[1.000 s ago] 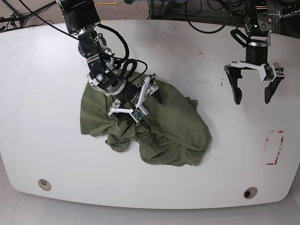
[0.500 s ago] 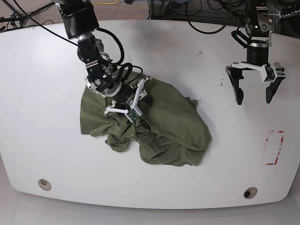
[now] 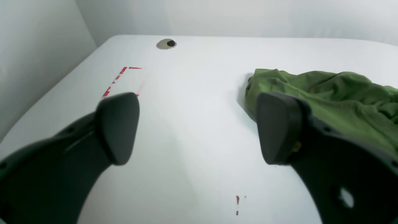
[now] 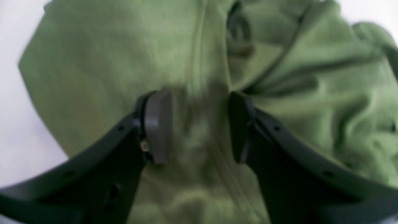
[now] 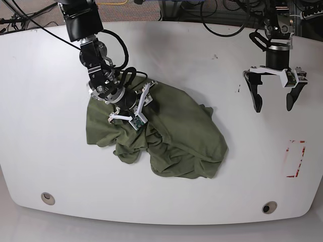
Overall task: Fold the T-shirt properly
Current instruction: 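Drag the held fabric with the right gripper across the shirt, spreading it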
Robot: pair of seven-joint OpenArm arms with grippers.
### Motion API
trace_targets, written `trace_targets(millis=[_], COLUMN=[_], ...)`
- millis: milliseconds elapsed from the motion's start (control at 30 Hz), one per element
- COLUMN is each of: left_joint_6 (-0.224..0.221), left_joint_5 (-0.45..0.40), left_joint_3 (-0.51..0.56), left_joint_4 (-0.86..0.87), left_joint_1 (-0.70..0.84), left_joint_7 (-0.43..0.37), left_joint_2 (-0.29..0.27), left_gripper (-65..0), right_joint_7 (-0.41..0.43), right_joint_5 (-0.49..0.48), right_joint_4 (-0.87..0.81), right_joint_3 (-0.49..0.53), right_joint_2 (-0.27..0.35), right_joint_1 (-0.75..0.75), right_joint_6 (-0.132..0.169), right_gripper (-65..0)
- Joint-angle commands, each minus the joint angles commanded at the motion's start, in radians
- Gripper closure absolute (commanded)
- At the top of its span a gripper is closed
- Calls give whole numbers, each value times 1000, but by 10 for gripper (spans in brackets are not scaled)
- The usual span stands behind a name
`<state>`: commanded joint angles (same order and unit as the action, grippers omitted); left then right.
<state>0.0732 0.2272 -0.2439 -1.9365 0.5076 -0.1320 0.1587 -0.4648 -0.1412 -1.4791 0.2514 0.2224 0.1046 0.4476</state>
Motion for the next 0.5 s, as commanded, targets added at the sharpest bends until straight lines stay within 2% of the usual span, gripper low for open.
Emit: trace_targets(millis=[33, 233, 300, 367, 500], left_joint_6=[-1, -1, -1, 1, 2], left_joint_5=[0, 1, 2, 1, 1], left_joint_3=[0, -1, -2, -8, -9], left_joint_4=[1, 3, 4, 0, 0], left_joint_1=[3, 3, 3, 1, 2], left_joint_7=[-2, 1, 4, -3, -2], left_joint_2=[1, 1, 1, -2, -1], left_gripper=[-556, -556, -555, -557, -557], right_joint_7=[8, 34, 43, 32, 28], right_joint_5=[-3, -7, -9, -14, -13], right_joint_4=[5, 4, -3, -28, -35], right_joint_3=[-6, -19, -22, -19, -24], right_joint_2=[0, 2, 2, 1, 6], right_joint_1=[1, 10, 16, 45, 54], right_joint_6=[-7, -33, -51, -103, -128], right_gripper=[-199, -180, -181, -180, -192])
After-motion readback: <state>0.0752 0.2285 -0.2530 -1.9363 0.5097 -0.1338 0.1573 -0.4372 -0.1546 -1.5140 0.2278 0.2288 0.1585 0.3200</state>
